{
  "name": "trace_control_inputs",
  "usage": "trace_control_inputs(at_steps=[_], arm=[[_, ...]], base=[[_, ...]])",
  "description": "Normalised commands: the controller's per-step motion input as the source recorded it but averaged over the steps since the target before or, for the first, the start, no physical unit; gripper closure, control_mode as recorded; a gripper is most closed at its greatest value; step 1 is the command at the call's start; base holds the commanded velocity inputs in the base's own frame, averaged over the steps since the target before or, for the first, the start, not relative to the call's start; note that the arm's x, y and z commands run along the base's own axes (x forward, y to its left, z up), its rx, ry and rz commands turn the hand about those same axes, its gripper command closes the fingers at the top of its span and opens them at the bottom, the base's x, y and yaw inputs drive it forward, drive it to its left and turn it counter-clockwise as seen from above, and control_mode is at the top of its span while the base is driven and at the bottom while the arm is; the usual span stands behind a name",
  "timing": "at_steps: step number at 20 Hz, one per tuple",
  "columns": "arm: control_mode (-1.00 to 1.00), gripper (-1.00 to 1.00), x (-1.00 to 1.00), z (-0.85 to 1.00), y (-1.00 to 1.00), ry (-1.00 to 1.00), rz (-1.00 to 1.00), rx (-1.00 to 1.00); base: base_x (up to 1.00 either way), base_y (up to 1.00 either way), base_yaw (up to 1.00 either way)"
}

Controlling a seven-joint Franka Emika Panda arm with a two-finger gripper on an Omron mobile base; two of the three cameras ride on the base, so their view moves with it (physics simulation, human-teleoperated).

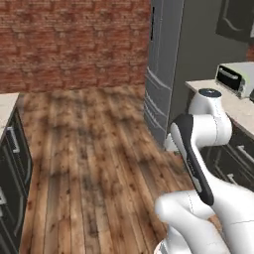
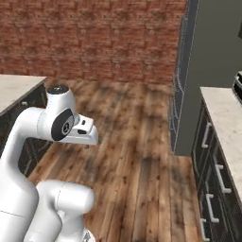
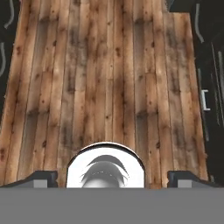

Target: Navigate to the microwave.

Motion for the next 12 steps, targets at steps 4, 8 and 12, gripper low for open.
trace_control_inputs(at_steps=[4, 8, 12], arm=[[1.0, -1.0, 0.0, 0.0, 0.0, 0.0, 0.0, 0.0], [1.0, -1.0, 0.0, 0.0, 0.0, 0.0, 0.0, 0.0], [1.0, -1.0, 0.0, 0.0, 0.0, 0.0, 0.0, 0.0]], base=[[-0.12, 0.23, 0.68], [-0.85, 0.1, 0.59], [-0.84, 0.31, 0.56]])
